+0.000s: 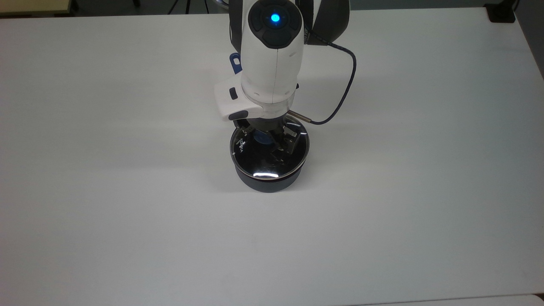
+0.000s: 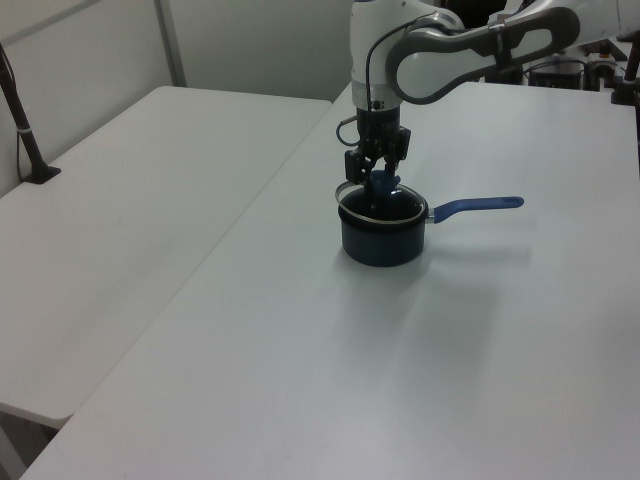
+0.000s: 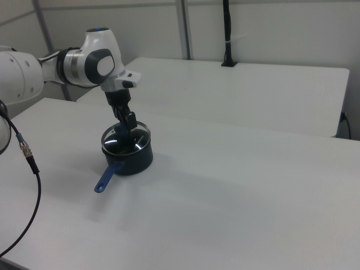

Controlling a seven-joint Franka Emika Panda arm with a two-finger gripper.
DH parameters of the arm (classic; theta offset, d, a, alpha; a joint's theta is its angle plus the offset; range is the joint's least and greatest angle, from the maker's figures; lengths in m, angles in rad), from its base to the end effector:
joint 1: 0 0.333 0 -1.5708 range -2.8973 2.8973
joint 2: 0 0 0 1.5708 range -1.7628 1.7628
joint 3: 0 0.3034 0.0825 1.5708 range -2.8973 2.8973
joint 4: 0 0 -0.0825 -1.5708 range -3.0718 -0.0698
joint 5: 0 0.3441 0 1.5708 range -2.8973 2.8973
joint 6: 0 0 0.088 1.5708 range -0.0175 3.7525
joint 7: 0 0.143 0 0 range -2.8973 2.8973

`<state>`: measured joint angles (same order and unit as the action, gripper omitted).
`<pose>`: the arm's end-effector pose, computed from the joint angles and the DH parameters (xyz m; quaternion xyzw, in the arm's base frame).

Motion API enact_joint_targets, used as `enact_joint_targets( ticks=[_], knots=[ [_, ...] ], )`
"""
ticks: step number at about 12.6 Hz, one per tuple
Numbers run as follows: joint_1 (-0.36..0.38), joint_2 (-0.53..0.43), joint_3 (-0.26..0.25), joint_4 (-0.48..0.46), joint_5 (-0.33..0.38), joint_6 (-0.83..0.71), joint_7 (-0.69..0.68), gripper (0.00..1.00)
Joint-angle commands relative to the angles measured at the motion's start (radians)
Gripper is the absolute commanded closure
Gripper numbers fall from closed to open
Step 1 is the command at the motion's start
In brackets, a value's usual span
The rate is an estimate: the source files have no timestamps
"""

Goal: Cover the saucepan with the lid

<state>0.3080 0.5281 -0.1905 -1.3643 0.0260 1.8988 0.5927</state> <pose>0.6573 0.1025 0.3854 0.9733 -0.2265 0.0196 0.0304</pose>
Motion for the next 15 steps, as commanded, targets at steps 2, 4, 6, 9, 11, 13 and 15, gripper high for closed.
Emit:
enact_joint_targets(
  ticks=[2, 4, 6, 9, 11, 13, 15],
  knots=[
    [0.023, -0.023, -0.006, -0.045, -0.032, 0.011, -0.051, 0.46],
    [0.025, -0.014, -0.004, -0.044, -0.031, 0.012, -0.041, 0.33],
    [0.026, -0.013, -0.003, -0.042, -0.031, 0.009, -0.031, 0.11],
    [0.023, -0.017, -0.003, -0.033, -0.031, 0.006, -0.039, 0.0],
    [0.017, -0.054, 0.0, -0.033, -0.018, -0.027, -0.066, 0.0],
    [-0.007, -0.138, 0.014, -0.045, -0.014, -0.102, -0.18, 0.0],
    [-0.055, -0.235, 0.035, -0.108, -0.017, -0.138, -0.305, 0.0]
  ],
)
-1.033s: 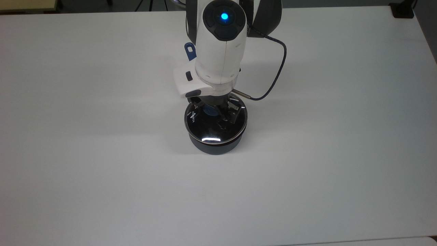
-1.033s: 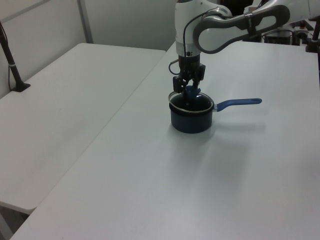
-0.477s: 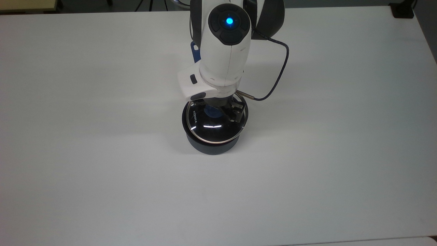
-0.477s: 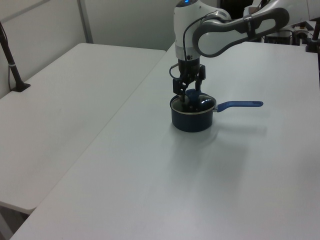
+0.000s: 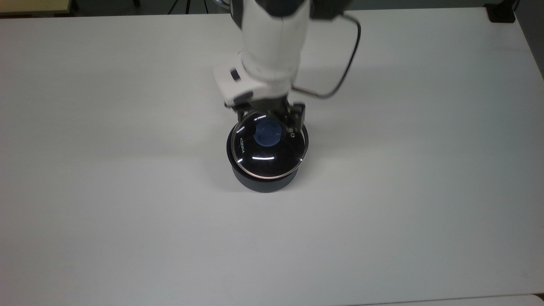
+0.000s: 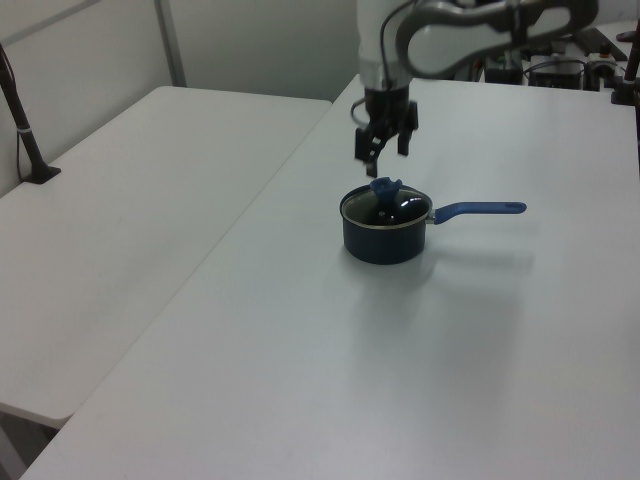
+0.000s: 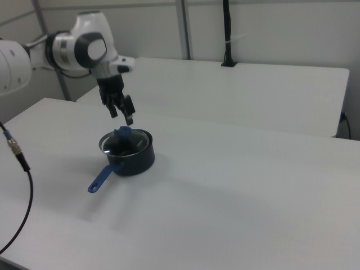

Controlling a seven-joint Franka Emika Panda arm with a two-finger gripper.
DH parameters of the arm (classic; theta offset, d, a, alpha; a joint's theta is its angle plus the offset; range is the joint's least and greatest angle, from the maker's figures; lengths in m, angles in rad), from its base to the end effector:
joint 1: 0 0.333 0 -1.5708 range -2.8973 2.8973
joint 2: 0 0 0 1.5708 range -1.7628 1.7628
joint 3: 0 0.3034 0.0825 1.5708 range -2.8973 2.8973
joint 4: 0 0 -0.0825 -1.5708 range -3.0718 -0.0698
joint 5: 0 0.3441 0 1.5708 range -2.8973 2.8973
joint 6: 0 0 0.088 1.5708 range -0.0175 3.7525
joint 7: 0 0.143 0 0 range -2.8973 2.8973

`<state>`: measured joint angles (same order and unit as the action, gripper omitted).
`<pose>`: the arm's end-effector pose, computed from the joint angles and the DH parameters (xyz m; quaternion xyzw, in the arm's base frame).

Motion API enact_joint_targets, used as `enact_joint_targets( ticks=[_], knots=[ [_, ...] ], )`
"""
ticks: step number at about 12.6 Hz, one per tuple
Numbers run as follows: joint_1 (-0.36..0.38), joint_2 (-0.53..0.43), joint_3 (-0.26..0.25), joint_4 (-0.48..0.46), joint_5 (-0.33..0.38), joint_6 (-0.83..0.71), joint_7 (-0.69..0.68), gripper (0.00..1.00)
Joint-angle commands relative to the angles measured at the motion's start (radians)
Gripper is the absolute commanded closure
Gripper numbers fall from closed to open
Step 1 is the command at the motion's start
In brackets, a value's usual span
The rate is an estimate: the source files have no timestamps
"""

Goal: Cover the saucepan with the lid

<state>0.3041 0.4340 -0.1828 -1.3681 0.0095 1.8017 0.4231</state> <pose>0.6362 0.0974 0.4357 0.9892 -0.1430 0.0122 0.0315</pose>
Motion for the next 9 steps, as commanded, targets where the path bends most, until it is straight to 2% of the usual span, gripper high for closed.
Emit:
enact_joint_targets(
  ticks=[1, 4, 9],
  knots=[
    [-0.068, -0.2, 0.028, -0.162, -0.003, -0.041, -0.192, 0.0],
    [-0.138, -0.34, 0.028, -0.268, -0.011, -0.079, -0.331, 0.0],
    [-0.181, -0.347, 0.025, -0.259, -0.043, -0.09, -0.337, 0.0]
  ],
)
